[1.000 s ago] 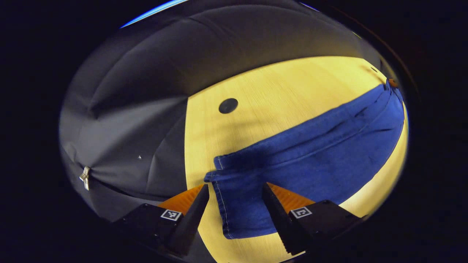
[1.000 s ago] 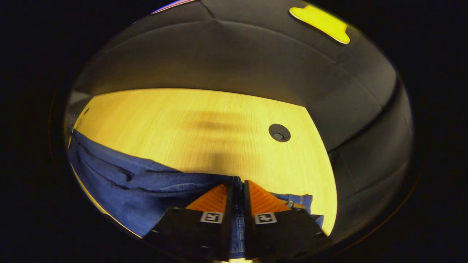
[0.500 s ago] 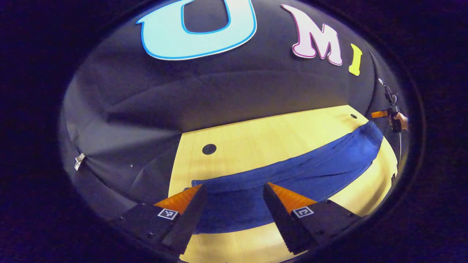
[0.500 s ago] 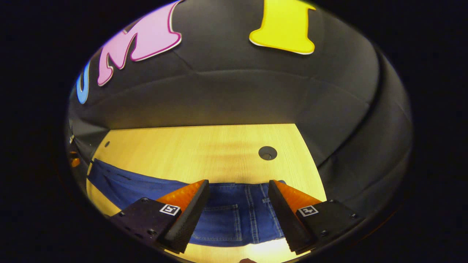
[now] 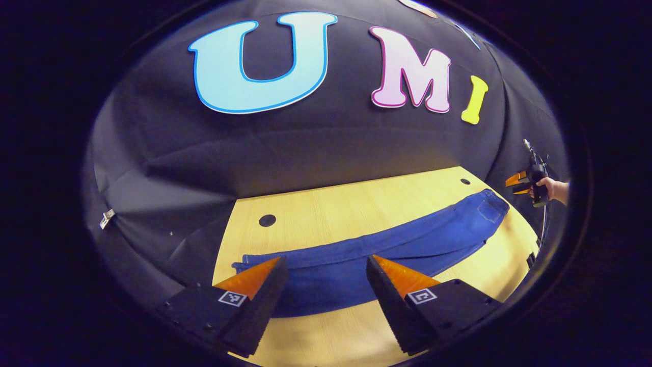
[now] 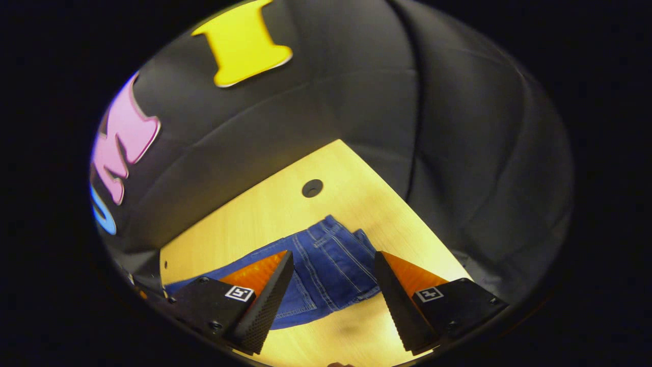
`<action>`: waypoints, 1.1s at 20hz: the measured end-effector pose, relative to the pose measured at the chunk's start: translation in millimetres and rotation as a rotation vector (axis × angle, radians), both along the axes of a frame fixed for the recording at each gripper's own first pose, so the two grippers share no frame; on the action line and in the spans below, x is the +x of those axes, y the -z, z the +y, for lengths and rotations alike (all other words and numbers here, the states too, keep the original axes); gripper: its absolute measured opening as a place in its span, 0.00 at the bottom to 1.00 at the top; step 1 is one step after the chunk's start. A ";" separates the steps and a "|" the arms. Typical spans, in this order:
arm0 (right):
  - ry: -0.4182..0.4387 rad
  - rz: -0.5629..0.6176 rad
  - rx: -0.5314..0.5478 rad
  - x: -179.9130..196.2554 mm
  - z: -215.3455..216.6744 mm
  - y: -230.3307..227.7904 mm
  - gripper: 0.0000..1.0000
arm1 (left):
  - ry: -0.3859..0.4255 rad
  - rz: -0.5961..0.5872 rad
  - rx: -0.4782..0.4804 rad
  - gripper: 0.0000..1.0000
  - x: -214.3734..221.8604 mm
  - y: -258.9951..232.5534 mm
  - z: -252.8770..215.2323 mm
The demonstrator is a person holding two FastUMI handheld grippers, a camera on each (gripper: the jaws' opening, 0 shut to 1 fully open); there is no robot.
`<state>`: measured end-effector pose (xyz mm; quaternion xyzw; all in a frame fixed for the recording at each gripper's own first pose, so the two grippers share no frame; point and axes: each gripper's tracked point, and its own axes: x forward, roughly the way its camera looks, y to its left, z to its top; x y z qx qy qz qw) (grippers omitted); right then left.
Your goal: Grasp the waist and the cuffs of the jeans and fold them to make the two legs overlap; first hold the waist and fold one-third of the jeans toward the cuffs, then hold the cuffs and fold the remaining one-third in the same direction to finish folding.
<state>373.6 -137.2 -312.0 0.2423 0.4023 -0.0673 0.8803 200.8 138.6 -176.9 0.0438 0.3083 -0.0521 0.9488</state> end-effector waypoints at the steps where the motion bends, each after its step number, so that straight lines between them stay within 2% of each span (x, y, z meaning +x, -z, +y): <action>1: 0.026 0.017 0.014 -5.5 -4.5 8.0 0.99 | 0.003 0.006 0.009 0.99 0.4 0.4 0.1; 5: 0.121 0.097 0.114 -19.3 -8.2 44.2 0.99 | -0.009 0.011 0.006 0.99 -10.4 0.4 -6.5; 8: 0.161 0.145 0.251 -25.9 21.5 54.8 0.99 | -0.012 0.015 0.007 0.98 -11.0 1.8 -11.2; 11: 0.148 0.194 0.241 -34.3 34.9 71.5 0.99 | -0.010 0.017 0.020 0.99 -12.2 2.3 -11.8; 14: 0.197 0.242 0.281 -40.0 45.7 76.4 0.99 | -0.023 0.020 0.023 0.99 -14.9 5.0 -10.4; 17: 0.262 0.235 0.328 -41.7 45.8 76.8 0.98 | -0.037 0.031 0.019 0.99 -20.6 11.0 -8.4; 20: 0.407 0.216 0.446 -24.6 44.5 79.4 0.94 | -0.051 0.044 0.022 0.99 -28.3 18.6 -4.2; 21: 0.444 0.234 0.417 -32.3 37.2 86.9 0.81 | -0.056 0.048 0.019 0.99 -29.6 20.9 -3.8; 22: 0.473 0.223 0.410 -32.8 32.6 93.3 0.56 | -0.060 0.053 0.014 0.99 -30.9 23.6 -4.3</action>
